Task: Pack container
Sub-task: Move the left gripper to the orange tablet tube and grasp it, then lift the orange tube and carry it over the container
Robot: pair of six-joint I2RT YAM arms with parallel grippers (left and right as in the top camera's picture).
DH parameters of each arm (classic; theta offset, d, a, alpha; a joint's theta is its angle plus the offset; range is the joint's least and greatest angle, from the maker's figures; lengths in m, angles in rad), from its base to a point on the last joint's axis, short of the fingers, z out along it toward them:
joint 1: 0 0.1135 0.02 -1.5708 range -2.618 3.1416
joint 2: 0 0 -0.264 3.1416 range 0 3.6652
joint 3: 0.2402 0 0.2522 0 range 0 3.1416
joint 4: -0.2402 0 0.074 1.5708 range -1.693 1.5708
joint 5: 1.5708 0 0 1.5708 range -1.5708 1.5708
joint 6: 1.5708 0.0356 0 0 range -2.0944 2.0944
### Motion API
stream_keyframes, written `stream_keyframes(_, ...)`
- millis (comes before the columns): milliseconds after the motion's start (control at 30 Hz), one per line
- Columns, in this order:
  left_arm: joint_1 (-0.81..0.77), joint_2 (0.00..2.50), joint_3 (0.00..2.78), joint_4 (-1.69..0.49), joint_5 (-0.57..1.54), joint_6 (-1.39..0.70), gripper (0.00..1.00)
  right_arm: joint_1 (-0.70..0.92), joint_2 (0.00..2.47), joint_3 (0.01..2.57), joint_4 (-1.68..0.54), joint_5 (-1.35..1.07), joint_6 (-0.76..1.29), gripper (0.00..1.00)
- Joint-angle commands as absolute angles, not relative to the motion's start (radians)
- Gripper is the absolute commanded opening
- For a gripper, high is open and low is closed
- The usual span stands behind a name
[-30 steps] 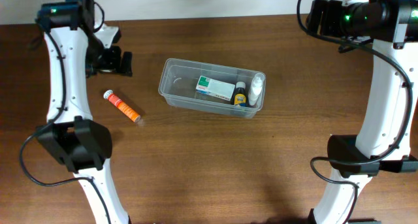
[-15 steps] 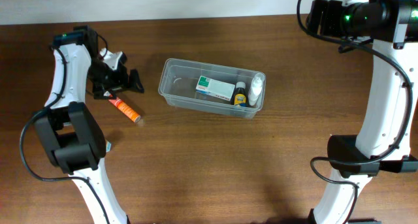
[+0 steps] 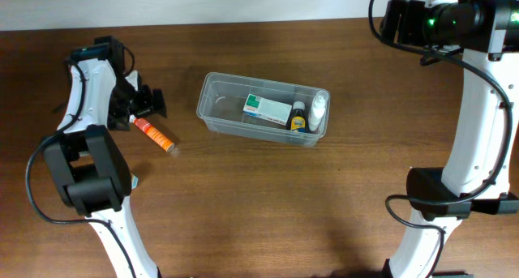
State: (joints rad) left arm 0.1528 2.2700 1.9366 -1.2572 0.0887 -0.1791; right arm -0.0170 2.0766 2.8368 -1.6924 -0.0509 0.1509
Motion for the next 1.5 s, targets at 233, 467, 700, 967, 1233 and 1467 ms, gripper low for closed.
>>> stream_keyframes(233, 0.120, 2.260, 1.775, -1.084, 0.107, -0.356, 0.99, -0.014, 2.061, 2.848, -1.698, -0.057, 0.151, 0.98)
stream_keyframes(467, 0.120, 2.260, 1.752, -1.073, 0.108, -0.355, 0.51, -0.014, 2.061, 2.848, -1.698, -0.057, 0.151, 0.98)
stream_keyframes(700, 0.120, 2.260, 1.752, -1.058, 0.046, -0.339, 0.21, -0.014, 2.061, 2.848, -1.698, -0.057, 0.151, 0.98)
stream_keyframes(967, 0.120, 2.258, 1.809, -1.039, 0.029, -0.229, 0.06, -0.014, 2.061, 2.848, -1.698, -0.057, 0.151, 0.98)
stream_keyframes(1233, 0.097, 2.228, 2.082, -1.168, 0.033, -0.108, 0.08, -0.014, 2.061, 2.848, -1.698, -0.057, 0.151, 0.98)
stream_keyframes(1467, -0.012, 2.190, 2.309, -1.322, 0.033, 0.151, 0.11, -0.014, 2.061, 2.848, -1.698, -0.057, 0.151, 0.99)
